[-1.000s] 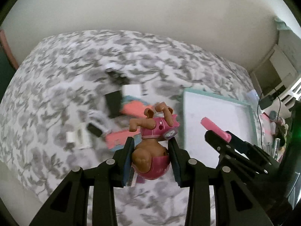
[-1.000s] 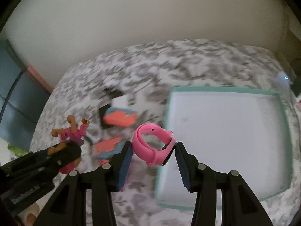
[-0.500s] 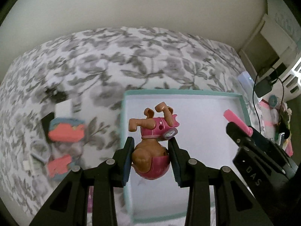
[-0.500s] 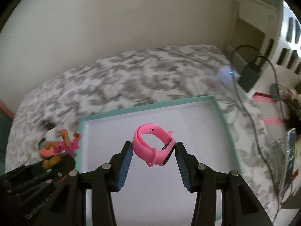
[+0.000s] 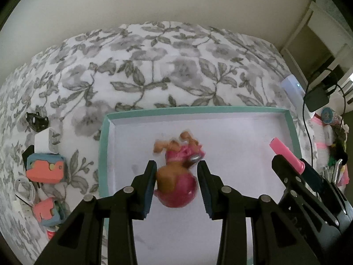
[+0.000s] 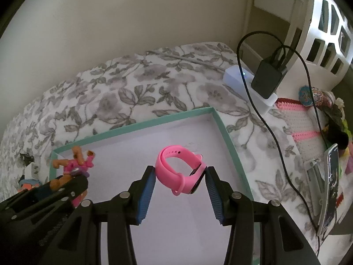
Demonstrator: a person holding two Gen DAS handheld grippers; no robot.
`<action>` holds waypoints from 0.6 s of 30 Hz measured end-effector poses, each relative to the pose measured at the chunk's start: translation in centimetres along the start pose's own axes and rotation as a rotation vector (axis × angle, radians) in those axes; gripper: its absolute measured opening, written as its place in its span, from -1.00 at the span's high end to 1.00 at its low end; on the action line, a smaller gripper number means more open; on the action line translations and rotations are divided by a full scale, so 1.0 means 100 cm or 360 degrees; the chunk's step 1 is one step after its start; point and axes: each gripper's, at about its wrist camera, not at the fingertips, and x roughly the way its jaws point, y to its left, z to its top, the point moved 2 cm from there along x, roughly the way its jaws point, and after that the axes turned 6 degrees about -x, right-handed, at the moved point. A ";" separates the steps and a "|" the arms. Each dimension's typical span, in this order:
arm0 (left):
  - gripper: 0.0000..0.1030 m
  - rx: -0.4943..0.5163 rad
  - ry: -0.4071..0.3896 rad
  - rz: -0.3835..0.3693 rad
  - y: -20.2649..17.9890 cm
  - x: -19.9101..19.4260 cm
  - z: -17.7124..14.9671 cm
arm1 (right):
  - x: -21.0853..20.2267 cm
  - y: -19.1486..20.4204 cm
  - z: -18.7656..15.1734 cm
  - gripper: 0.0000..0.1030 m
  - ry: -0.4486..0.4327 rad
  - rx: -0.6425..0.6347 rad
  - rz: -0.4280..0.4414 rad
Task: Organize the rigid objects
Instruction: 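Carry figurine and watch band into the teal tray and open both tools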
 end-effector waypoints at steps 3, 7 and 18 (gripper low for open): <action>0.00 -0.0015 -0.0011 0.0018 0.002 -0.003 -0.001 | 0.002 0.000 -0.001 0.03 0.0021 -0.0001 0.0005; -0.16 -0.0040 -0.0042 0.0028 0.008 -0.011 -0.002 | 0.004 0.000 -0.004 0.03 0.0053 0.0003 0.0006; -0.75 -0.0113 -0.0244 0.0134 0.039 -0.049 -0.008 | -0.006 0.004 -0.011 -0.24 0.0027 -0.0055 -0.0042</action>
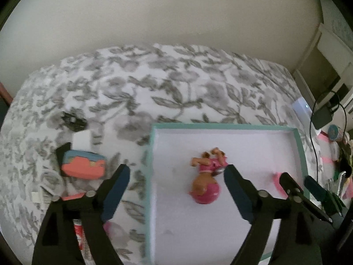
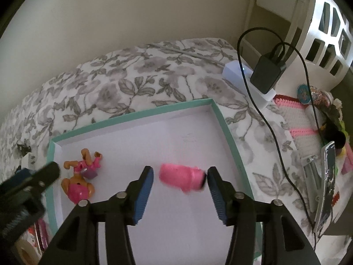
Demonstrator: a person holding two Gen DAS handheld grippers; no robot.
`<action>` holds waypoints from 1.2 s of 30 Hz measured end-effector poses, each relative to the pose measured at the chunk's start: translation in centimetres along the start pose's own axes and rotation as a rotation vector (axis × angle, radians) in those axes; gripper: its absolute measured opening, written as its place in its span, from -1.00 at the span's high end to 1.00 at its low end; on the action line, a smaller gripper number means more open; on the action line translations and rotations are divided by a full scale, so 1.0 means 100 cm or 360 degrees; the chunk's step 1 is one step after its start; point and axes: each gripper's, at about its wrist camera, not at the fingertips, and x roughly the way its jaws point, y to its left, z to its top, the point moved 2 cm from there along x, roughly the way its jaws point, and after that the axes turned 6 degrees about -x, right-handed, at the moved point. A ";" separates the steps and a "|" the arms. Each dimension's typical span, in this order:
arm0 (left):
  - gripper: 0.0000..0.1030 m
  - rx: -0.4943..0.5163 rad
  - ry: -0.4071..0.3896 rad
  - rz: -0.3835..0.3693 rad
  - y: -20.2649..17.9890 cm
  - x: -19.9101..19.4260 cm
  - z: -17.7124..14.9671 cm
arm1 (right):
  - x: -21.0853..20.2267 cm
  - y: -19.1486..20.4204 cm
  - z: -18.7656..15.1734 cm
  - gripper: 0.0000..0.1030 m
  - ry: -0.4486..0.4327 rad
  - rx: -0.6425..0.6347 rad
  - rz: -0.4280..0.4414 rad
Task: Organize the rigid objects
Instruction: 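Carry figurine and watch band into the teal tray and open both tools, then grasp the red glue stick with left tool while right tool grasps pink lipstick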
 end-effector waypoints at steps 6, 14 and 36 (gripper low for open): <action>-0.89 0.0004 -0.0131 0.0079 0.025 -0.021 -0.005 | -0.010 0.006 -0.008 -0.58 -0.0047 -0.0034 -0.0013; -0.89 -0.0052 -0.0294 0.0124 0.069 -0.043 -0.020 | -0.022 0.021 -0.018 -0.99 -0.0093 -0.0026 0.0078; -0.89 -0.0597 -0.0023 0.0196 0.242 -0.049 -0.045 | -0.062 0.190 -0.035 -1.00 -0.0097 -0.0416 0.0665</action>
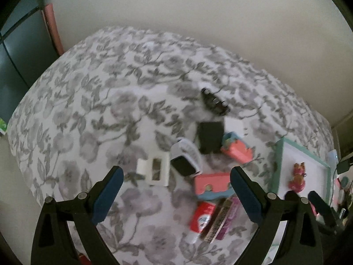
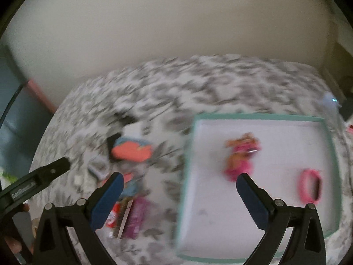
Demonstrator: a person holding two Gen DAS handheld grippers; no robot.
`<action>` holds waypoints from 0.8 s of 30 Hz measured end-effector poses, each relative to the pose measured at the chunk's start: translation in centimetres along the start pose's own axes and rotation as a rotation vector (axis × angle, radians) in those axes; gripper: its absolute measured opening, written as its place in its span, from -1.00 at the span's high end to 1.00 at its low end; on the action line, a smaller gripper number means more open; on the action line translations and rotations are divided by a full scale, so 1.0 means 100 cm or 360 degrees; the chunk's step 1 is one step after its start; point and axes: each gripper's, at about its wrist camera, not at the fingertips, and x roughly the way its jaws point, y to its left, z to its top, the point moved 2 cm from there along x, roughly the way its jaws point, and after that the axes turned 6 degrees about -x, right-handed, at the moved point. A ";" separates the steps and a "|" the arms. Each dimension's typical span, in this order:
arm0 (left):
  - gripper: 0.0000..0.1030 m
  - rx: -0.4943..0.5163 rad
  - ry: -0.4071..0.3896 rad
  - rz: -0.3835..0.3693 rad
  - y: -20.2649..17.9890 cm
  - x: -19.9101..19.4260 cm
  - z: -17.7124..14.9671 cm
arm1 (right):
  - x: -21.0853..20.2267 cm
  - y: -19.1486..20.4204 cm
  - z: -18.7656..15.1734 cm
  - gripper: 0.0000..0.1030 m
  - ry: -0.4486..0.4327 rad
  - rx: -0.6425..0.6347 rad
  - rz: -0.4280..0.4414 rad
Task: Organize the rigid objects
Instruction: 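Grasp the red glue stick with left tool while right tool grasps pink lipstick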
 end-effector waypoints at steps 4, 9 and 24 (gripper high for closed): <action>-0.89 -0.0059 0.0096 0.0024 0.015 0.013 -0.005 | 0.020 0.029 -0.011 -0.98 0.0095 -0.0069 0.0052; -0.89 -0.0100 0.0238 0.0064 0.025 0.037 -0.016 | 0.042 0.052 -0.024 -0.77 0.0205 -0.0198 0.0039; -0.88 -0.0193 0.0435 -0.0005 0.031 0.061 -0.033 | 0.068 0.051 -0.043 -0.10 0.0419 -0.0210 0.0013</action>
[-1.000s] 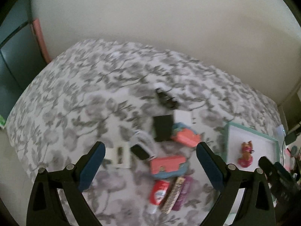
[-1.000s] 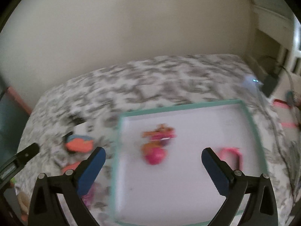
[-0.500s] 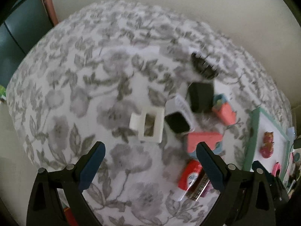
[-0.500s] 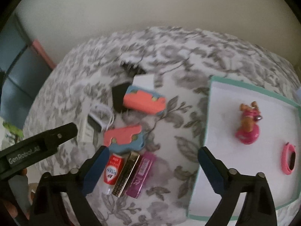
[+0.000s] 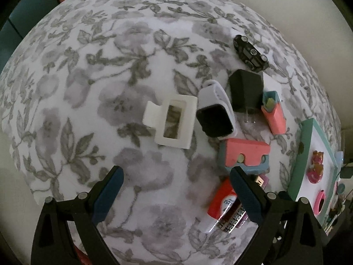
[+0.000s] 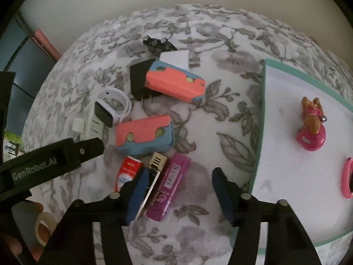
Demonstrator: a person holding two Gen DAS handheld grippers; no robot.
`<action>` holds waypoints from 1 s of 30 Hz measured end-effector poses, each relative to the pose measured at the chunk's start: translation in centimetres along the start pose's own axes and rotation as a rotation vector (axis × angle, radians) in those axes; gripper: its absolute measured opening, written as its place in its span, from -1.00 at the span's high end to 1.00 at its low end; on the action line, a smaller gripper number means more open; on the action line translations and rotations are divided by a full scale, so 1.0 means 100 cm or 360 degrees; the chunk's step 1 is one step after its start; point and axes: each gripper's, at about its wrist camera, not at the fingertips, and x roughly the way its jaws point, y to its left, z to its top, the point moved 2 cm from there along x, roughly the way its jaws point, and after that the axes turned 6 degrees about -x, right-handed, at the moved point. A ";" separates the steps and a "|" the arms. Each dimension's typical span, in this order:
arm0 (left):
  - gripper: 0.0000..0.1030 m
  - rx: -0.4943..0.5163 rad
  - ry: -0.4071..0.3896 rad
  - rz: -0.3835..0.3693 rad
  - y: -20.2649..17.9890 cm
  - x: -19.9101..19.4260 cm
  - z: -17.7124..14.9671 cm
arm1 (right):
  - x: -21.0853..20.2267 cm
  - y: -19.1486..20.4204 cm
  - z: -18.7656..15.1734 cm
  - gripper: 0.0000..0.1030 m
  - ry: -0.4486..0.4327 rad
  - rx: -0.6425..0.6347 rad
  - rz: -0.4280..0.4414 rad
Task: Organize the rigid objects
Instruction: 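Grasp the red glue stick with left tool while right tool grasps pink lipstick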
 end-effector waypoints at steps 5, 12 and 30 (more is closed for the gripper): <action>-0.88 0.0023 0.0021 -0.0014 -0.007 0.004 0.001 | 0.000 -0.004 -0.003 -0.01 0.0042 0.0024 0.0032; -0.88 0.0046 0.0042 -0.0031 -0.016 0.008 -0.001 | 0.013 0.011 -0.008 0.10 0.0109 -0.0063 0.0034; 0.07 0.0360 0.0164 -0.0046 -0.072 0.027 -0.032 | 0.007 -0.012 -0.012 0.56 0.0147 -0.0046 -0.0045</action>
